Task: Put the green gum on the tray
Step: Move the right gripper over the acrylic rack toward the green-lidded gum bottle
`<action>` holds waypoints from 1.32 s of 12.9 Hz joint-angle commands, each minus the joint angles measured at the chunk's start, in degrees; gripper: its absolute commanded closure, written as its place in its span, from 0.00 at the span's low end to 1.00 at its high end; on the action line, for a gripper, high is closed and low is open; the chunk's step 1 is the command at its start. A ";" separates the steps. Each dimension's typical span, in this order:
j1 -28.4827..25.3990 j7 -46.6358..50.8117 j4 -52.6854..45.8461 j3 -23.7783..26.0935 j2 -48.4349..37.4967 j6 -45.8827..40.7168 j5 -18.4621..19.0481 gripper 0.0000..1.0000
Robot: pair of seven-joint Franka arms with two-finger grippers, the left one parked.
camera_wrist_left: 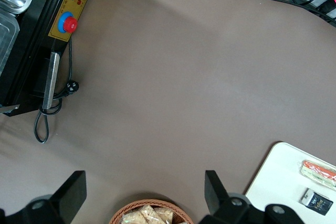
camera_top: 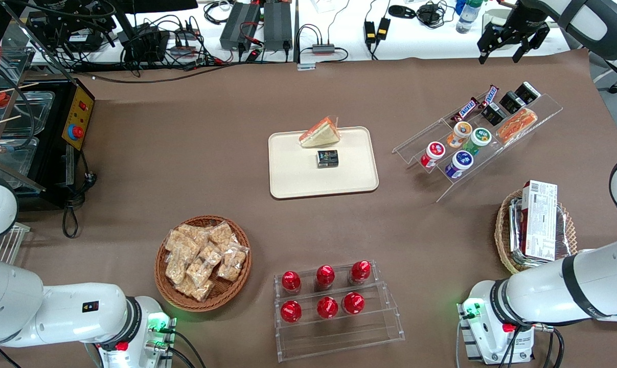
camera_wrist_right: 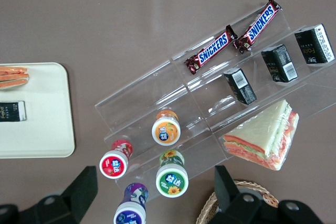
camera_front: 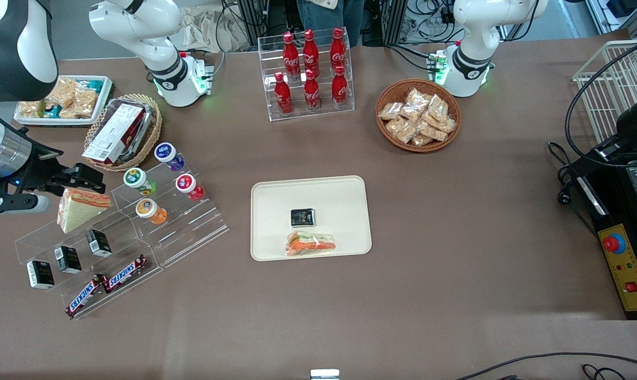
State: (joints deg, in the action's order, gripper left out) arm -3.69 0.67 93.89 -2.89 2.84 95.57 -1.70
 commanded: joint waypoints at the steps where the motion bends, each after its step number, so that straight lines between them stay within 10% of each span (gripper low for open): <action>1: 0.44 -0.76 -0.64 -0.09 -0.38 -0.39 -0.23 0.01; 17: 0.18 -7.09 34.67 0.08 -16.29 16.29 1.44 0.01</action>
State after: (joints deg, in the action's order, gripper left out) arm -3.67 -5.60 122.04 -2.91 -9.95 107.48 -1.02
